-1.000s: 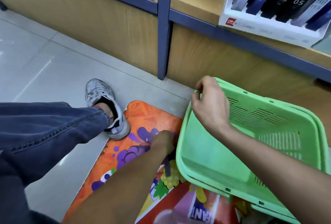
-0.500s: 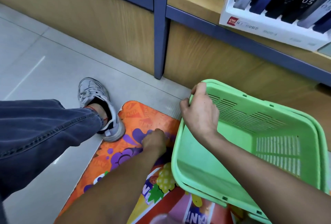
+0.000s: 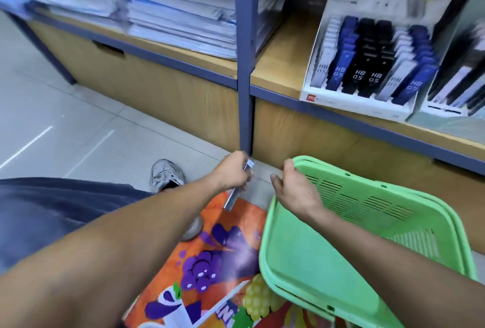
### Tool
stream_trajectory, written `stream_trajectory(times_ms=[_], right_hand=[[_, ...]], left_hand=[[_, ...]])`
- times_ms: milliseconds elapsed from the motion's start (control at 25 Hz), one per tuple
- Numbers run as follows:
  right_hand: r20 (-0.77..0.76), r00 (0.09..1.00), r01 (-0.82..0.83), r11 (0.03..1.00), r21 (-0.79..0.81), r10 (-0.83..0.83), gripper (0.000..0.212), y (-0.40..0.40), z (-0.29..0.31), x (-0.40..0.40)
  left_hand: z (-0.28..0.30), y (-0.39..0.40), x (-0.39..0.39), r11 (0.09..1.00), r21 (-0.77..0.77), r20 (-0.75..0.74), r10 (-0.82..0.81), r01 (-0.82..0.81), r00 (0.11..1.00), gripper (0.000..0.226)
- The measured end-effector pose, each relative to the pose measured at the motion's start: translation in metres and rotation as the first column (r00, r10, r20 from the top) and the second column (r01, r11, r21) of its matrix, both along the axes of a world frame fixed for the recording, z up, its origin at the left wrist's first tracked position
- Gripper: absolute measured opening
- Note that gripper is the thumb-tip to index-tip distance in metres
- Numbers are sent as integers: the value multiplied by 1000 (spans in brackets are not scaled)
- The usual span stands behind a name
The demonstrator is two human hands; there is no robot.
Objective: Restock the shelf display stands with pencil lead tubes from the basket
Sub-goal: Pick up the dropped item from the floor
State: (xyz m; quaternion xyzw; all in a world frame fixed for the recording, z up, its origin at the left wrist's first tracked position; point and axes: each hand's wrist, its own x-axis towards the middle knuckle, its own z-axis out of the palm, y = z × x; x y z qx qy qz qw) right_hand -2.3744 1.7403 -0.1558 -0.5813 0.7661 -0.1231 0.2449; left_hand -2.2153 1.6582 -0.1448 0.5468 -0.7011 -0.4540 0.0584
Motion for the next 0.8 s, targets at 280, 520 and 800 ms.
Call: stream_trajectory(times_ms=[280, 520, 800], right_hand=[[673, 740, 170, 967, -189, 2, 25, 19, 118, -54], [586, 806, 223, 875, -429, 82, 36, 39, 203, -132], [554, 827, 329, 723, -608, 89, 19, 75, 240, -221]], left_hand=[[131, 19, -51, 986, 72, -311, -121, 150, 943, 25], [196, 28, -147, 967, 9, -527, -210, 253, 823, 24], [242, 38, -238, 881, 116, -729, -238, 459, 642, 23]])
